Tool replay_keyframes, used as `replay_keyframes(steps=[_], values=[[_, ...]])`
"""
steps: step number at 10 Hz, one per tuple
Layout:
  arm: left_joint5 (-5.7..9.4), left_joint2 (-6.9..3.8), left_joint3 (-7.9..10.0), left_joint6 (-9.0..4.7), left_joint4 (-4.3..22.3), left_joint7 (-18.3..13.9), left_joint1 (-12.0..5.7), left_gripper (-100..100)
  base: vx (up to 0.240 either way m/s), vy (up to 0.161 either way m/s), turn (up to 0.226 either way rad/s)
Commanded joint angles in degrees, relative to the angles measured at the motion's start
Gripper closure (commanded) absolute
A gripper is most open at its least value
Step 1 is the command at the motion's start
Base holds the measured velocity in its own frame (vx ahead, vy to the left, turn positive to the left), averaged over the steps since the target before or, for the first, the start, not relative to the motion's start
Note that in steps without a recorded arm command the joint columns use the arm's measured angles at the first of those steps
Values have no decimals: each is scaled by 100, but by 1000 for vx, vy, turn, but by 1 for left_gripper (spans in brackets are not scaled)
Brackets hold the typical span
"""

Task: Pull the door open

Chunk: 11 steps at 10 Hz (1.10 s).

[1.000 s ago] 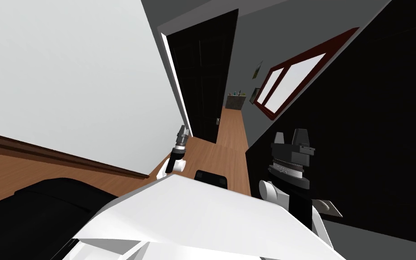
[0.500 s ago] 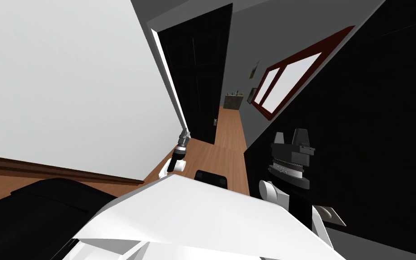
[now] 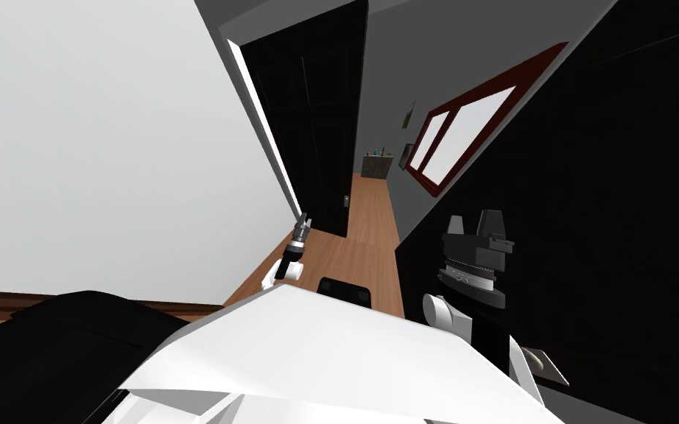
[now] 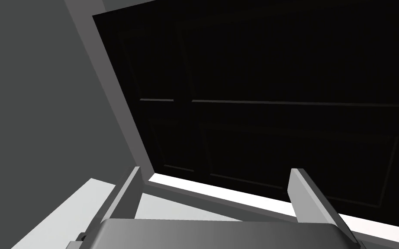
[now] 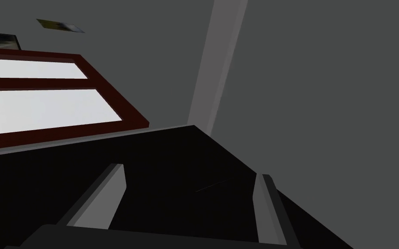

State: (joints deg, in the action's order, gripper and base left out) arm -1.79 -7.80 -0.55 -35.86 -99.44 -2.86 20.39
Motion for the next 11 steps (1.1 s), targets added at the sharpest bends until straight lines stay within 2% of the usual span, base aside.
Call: replay_keyframes(steps=[1,11], values=[[25,-48,10,-87,282,-59,-70,-100,106,-48,-58],[191,-356,92,-481,1880,-416,-507,-100,107,-45,-65]])
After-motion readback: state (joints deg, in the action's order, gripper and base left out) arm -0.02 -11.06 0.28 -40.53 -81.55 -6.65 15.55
